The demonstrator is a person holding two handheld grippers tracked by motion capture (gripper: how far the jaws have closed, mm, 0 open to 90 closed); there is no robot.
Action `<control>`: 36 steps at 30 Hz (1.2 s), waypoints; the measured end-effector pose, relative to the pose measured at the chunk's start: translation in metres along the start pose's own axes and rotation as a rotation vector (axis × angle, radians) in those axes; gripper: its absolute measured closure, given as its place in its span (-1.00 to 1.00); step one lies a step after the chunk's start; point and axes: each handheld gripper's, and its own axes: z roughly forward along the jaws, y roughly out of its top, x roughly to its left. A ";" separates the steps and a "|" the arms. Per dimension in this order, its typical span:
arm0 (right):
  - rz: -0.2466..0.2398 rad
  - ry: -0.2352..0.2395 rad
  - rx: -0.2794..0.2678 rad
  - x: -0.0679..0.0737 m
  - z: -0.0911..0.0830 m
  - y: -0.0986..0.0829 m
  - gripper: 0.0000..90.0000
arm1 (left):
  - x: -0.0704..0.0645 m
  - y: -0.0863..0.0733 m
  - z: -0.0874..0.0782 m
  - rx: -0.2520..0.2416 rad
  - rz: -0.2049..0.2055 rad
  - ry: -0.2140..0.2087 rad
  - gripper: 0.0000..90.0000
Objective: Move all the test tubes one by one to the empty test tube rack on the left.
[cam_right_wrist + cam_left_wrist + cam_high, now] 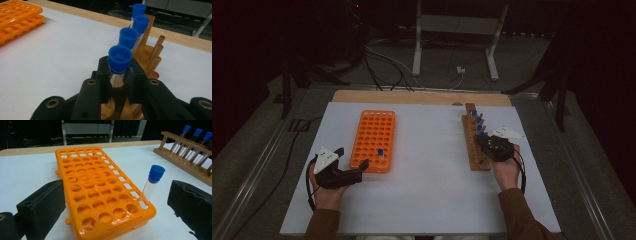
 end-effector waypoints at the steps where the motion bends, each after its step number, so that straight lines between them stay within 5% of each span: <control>1: 0.000 0.001 -0.001 0.000 0.000 0.000 0.70 | 0.000 0.000 0.000 0.000 -0.001 0.000 -0.95; 12: 0.046 0.014 -0.018 -0.004 -0.006 0.007 0.70 | -0.002 0.000 0.001 0.006 0.013 0.007 -0.97; 36: 0.038 0.034 -0.061 -0.006 -0.034 0.038 0.71 | -0.006 0.002 0.004 0.017 0.033 0.001 -0.97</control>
